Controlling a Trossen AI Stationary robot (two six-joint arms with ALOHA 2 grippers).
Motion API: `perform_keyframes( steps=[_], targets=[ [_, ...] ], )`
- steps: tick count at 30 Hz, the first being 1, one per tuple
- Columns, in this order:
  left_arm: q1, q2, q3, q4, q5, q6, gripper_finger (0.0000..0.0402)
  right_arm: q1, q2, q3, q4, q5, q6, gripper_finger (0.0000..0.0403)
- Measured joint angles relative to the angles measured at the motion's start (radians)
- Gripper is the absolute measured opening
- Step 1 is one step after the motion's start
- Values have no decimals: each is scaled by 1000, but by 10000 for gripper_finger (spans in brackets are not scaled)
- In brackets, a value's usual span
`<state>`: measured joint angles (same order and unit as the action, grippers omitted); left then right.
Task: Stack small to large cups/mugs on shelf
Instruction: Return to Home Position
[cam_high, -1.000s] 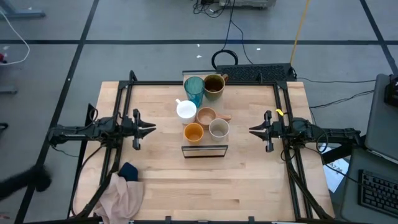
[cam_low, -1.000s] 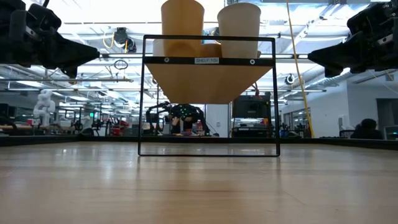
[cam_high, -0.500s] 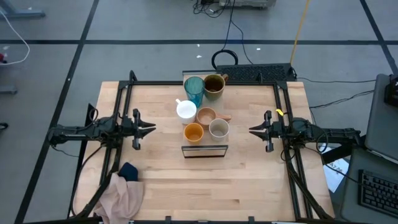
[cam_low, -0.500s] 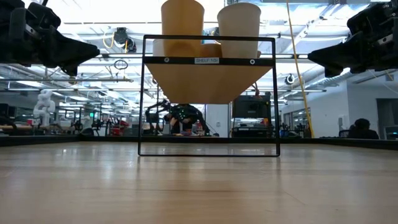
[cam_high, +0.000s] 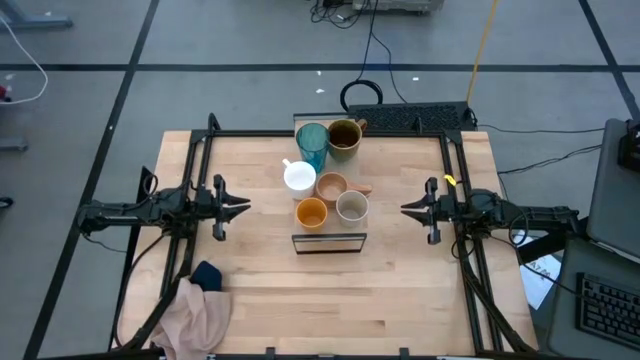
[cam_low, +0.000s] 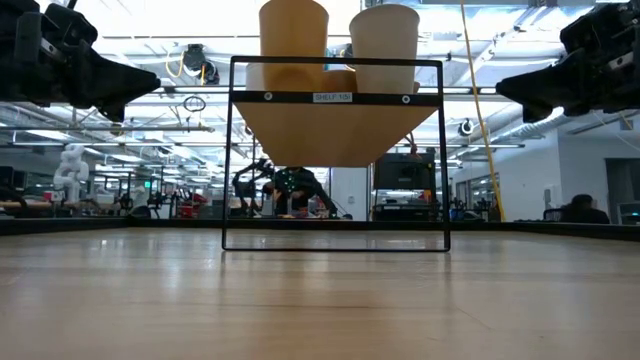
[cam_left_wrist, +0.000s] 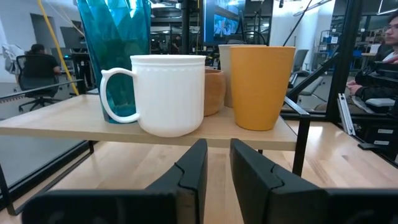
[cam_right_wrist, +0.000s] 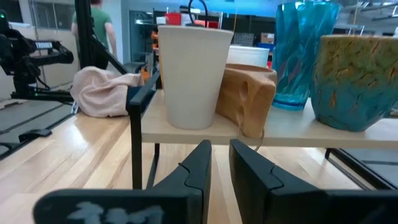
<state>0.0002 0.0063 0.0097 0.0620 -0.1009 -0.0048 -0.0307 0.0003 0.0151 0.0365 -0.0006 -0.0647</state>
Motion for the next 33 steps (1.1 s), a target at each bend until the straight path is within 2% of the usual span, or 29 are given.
perform_keyframes(
  steps=[9, 13, 18, 23, 33],
  targets=[
    [0, 0, 0, 0, -1, 0, 72, 12, 1, 0, -13, 3, 7, 50],
    [0, 0, 0, 0, -1, 0, 72, 46, 1, 0, -15, 7, 192, 40],
    [0, 0, 0, 0, -1, 0, 72, 59, 1, 0, -17, 22, 148, 4],
    [0, 0, 0, 0, -2, 0, 72, 59, 1, 0, -19, 11, 240, 1],
    [0, 0, 0, 0, -4, 0, 72, 59, 1, 0, -20, 5, 172, 1]
  ],
)
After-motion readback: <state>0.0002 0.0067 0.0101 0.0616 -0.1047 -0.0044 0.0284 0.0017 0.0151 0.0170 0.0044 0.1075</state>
